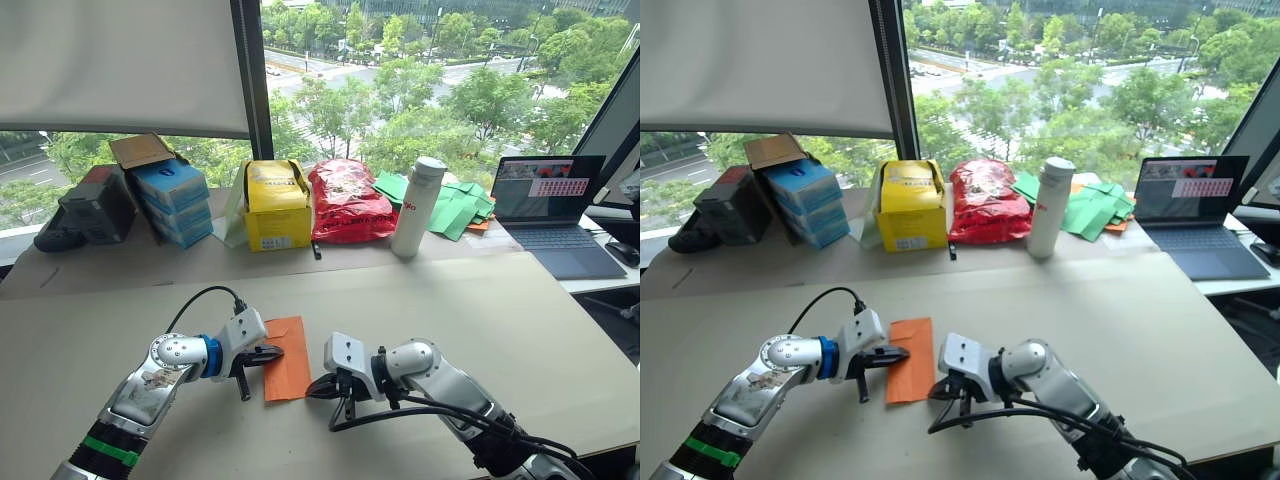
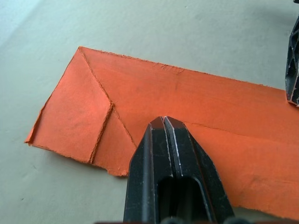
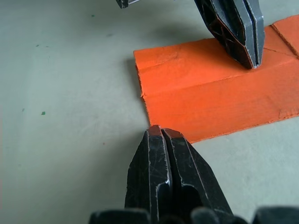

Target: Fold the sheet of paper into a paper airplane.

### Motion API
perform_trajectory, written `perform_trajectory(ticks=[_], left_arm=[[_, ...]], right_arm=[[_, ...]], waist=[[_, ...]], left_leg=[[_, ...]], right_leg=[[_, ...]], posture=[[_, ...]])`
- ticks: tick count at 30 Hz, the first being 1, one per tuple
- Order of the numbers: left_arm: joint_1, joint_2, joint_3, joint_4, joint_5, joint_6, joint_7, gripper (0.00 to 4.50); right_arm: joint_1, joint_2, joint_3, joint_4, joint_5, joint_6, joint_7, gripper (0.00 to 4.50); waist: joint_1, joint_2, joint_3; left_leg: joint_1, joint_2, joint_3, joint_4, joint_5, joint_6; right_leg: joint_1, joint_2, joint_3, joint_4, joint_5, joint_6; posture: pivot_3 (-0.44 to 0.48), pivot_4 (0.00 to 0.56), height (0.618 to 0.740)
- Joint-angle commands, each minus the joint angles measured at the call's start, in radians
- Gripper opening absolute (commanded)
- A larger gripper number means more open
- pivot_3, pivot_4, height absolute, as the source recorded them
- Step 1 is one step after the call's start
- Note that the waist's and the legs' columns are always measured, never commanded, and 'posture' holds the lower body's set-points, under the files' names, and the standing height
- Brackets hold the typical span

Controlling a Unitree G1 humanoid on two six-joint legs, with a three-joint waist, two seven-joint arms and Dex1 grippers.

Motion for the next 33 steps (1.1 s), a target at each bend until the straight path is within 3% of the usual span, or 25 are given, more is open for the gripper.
perform_trajectory(ticks=[1, 6, 12, 26, 33], left_arm=[[0.01, 0.018, 0.038, 0.0, -0.014, 0.019, 0.005, 0.0], [0.022, 0.072, 0.204, -0.072, -0.138, 0.106, -0.015, 0.0], [0.12, 0.136, 0.202, -0.078, -0.114, 0.074, -0.04, 0.0], [-0.028, -0.009, 0.087, -0.078, -0.134, 0.089, -0.021, 0.0], [-0.128, -0.102, 0.005, -0.024, -0.114, 0.063, -0.021, 0.0]], right_arm=[[0.011, -0.002, -0.007, -0.023, 0.008, 0.001, -0.013, 0.05], [0.032, 0.015, -0.142, -0.105, 0.104, 0.03, -0.058, 0.05], [0.093, 0.0, -0.23, -0.183, 0.181, 0.075, -0.092, 0.05], [0.086, -0.042, -0.321, -0.239, 0.257, 0.129, -0.146, 0.05], [-0.052, 0.045, -0.305, -0.216, 0.288, 0.163, -0.208, 0.05]], waist=[[0.0, 0.0, 0.0], [-0.001, -0.003, 0.004], [0.002, -0.003, 0.004], [0.015, -0.003, 0.005], [0.008, -0.003, 0.005]], left_leg=[[0.0, 0.0, 0.0, 0.0, 0.0, 0.0], [-0.004, 0.0, 0.0, 0.0, 0.0, -0.001], [-0.015, 0.0, 0.0, 0.001, 0.004, -0.007], [-0.016, 0.0, 0.0, 0.003, 0.002, -0.002], [-0.016, -0.001, 0.0, 0.003, 0.003, -0.005]], right_leg=[[0.0, 0.0, 0.0, 0.0, 0.0, 0.0], [-0.004, 0.0, 0.0, 0.001, 0.0, 0.0], [-0.014, 0.0, 0.0, 0.002, 0.0, -0.001], [-0.014, -0.001, 0.0, 0.001, 0.001, -0.001], [-0.015, 0.0, 0.0, 0.002, 0.001, -0.001]], posture=[[0.0, 0.15, 0.74], [0.0, 0.15, 0.74], [0.0, 0.15, 0.74], [0.0, 0.15, 0.74], [0.0, 0.15, 0.74]])
